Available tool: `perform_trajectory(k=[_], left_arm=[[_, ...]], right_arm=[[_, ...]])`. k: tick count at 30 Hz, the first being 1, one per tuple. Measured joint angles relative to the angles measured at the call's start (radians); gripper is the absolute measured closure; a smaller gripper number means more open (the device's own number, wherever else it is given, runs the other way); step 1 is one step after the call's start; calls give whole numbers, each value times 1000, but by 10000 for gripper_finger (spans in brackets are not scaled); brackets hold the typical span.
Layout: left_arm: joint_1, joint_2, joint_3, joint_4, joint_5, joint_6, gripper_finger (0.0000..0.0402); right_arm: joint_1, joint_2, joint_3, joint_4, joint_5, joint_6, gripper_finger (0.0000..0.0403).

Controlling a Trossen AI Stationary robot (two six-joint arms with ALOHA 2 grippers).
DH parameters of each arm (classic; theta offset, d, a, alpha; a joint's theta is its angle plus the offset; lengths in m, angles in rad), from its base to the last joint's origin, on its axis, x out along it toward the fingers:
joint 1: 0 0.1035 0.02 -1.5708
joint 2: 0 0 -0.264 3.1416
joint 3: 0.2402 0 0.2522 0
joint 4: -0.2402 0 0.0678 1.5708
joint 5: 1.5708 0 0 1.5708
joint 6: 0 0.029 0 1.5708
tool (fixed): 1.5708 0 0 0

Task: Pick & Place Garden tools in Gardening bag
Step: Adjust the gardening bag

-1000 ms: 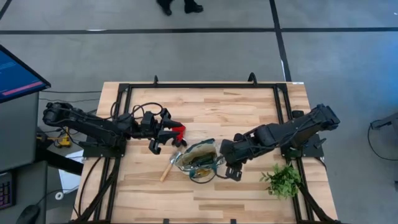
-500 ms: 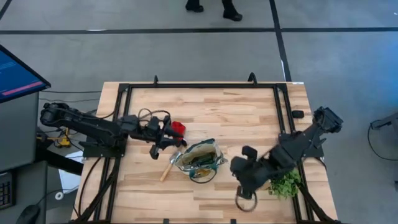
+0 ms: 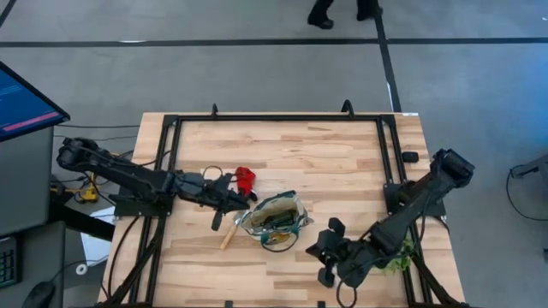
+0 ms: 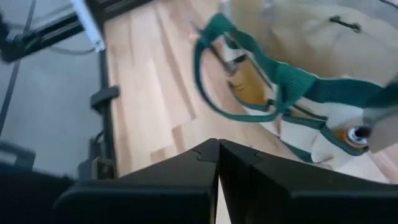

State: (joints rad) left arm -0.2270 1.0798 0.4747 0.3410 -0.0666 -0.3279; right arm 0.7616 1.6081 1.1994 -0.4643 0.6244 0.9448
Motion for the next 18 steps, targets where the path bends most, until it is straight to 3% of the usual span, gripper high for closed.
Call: perform_trajectory(k=[4,9,18], left_arm=[[-15,7,-29,-70,-95,-22,400],[-14,7,-121,-58,-126,-123,401],[-41,14,-194,110,-134,-183,401]], right_arm=[[-5,12,-96,112,44,51,403],[-28,86,-128,206,34,63,403],[-78,236,-130,319,37,59,403]])
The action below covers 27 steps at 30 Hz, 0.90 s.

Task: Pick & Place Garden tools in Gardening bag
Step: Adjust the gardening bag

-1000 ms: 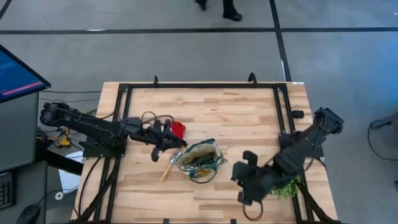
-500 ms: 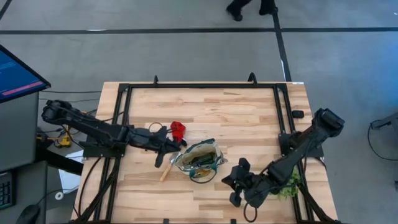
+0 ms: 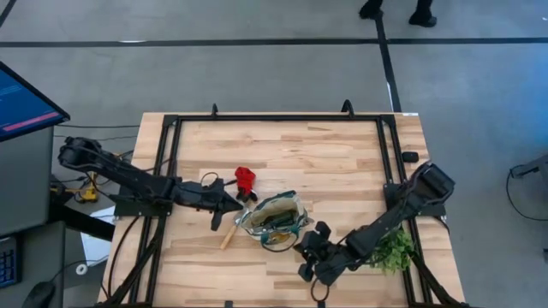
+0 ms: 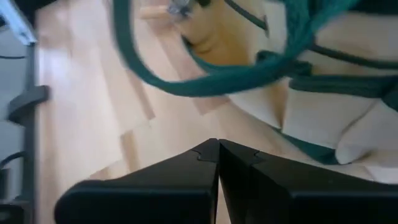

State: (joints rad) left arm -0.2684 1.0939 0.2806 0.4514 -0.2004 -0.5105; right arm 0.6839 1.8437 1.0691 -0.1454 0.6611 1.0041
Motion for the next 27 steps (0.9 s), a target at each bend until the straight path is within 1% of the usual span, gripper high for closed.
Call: perform_trajectory(k=[3,6,9,12,15,19,22,27], left_arm=[[0,32,0,3,-16,-8,401],[3,98,0,27,-37,-37,401],[1,181,-1,134,-31,-52,401],[0,274,2,261,3,-52,401],[0,354,34,315,38,-56,401],[0,438,104,316,95,-54,401],[3,481,160,318,123,-42,401],[23,508,232,323,175,-1,401]], right_arm=[[-5,31,-1,12,36,17,403],[-12,56,-1,15,96,48,403],[-19,63,-1,1,142,67,403],[-32,63,0,-25,153,71,403],[-51,63,0,-44,157,71,403],[-80,63,0,-87,162,71,403],[-98,63,0,-131,191,75,403],[-127,52,0,-278,220,171,403]])
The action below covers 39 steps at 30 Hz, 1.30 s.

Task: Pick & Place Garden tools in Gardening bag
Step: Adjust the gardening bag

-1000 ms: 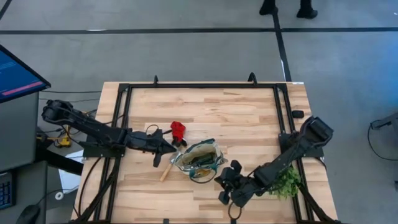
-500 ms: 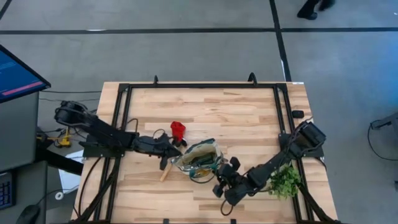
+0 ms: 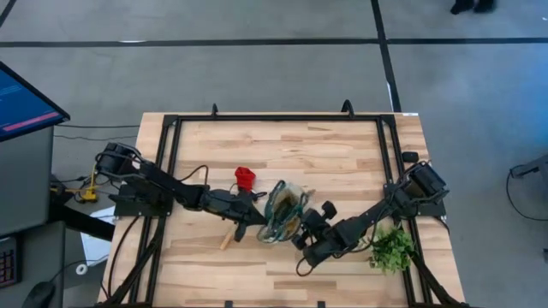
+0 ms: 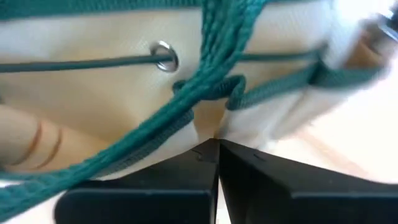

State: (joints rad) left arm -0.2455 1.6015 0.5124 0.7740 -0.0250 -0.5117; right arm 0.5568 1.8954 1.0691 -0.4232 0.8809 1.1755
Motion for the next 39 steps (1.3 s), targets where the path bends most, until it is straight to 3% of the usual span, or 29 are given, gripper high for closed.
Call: perform_trajectory(k=[13,19,28,39], left_arm=[[71,0,16,-1,-3,9,401],[77,-23,15,-12,14,40,401],[77,-100,15,-170,21,63,401],[77,-217,15,-379,13,77,401]], right_arm=[[-57,-59,-13,-215,39,71,403],[-42,-157,-29,-187,-46,-9,403],[61,-229,-29,24,-177,-104,403],[76,-89,-29,382,-208,-159,403]])
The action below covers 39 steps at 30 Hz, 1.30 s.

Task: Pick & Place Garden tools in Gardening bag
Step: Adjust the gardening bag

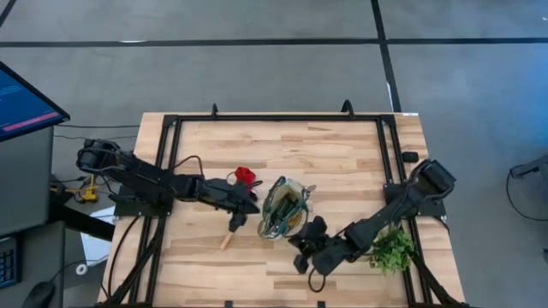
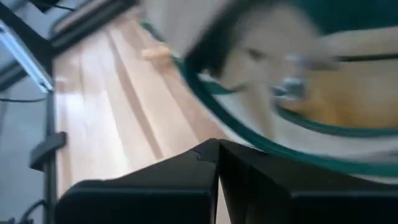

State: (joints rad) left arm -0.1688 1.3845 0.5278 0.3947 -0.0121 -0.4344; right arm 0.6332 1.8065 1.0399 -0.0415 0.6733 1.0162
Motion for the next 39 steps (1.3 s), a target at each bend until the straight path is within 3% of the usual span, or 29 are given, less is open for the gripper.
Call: perform_trajectory(k=[4,11,20,28,39], left_arm=[[-27,13,0,-43,-8,-47,401],[-98,72,0,-34,-44,-96,401],[-132,233,0,277,-69,-124,401],[-105,329,0,443,-68,-128,401],[2,454,140,458,-32,-65,401]], right_arm=[[-14,66,1,162,4,-54,403],[-41,98,0,197,41,-57,403],[-52,84,0,55,117,-1,403],[-65,84,0,-113,174,78,403],[-127,78,0,-209,212,77,403]])
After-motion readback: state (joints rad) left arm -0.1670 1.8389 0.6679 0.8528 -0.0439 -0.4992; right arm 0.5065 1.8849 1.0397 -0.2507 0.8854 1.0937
